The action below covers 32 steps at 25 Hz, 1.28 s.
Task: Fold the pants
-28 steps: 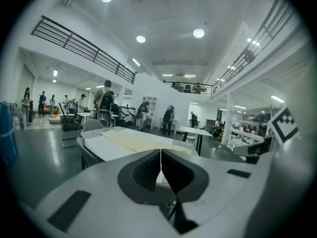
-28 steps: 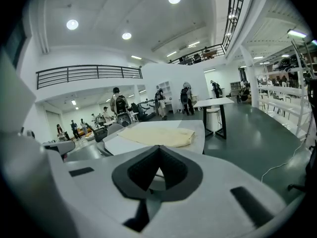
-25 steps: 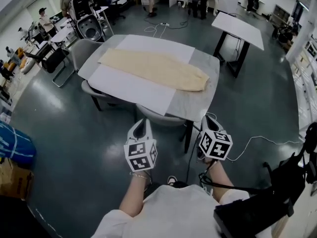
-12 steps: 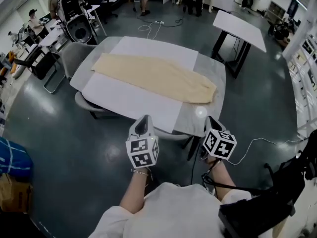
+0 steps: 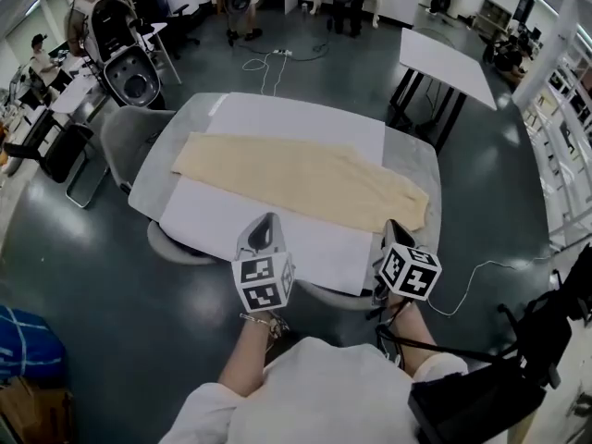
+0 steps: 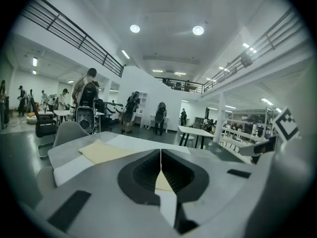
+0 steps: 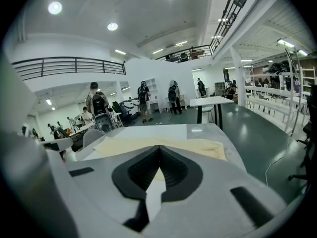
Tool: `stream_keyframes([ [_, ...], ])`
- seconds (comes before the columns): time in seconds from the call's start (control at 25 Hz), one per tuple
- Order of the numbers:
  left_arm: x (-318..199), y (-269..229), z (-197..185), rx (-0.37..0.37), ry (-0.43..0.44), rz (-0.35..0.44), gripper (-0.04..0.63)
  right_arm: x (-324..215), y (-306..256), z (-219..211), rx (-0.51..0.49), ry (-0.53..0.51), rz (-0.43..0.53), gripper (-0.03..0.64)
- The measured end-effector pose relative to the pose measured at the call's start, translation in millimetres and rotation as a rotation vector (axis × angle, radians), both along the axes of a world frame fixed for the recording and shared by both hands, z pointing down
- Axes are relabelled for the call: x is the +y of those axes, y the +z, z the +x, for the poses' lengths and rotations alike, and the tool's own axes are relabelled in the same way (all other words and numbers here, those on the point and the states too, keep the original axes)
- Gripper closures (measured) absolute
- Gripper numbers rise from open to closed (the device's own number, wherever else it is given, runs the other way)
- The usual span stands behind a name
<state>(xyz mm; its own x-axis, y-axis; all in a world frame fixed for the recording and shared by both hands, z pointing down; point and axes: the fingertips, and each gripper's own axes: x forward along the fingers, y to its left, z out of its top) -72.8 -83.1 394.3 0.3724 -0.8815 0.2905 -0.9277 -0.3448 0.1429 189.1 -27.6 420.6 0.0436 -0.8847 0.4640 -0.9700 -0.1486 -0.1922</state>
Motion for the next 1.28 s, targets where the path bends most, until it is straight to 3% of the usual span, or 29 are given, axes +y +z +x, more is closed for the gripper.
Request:
stream_keyframes([
  [0.2, -46, 16, -11, -0.013, 0.093, -0.042, 0.586, -20, 3, -21, 0.023, 0.070, -0.027, 0.624],
  [0.36, -67, 35, 7, 0.007, 0.163, -0.096, 0.586, -7, 14, -1, 0.072, 0.171, -0.082, 0.624],
  [0.52, -76, 60, 50, -0.007, 0.236, -0.123, 0.586, -5, 31, 40, 0.149, 0.233, -0.115, 0.624],
  [0.96, -72, 84, 160, -0.027, 0.405, -0.168, 0.586, 10, 58, 122, 0.091, 0.361, -0.163, 0.623],
  [1.12, -63, 99, 204, -0.068, 0.480, -0.167, 0.586, 14, 88, 152, 0.037, 0.387, -0.184, 0.622],
  [1.28, -67, 117, 235, -0.105, 0.499, -0.159, 0.586, 0, 126, 182, -0.009, 0.398, -0.203, 0.621],
])
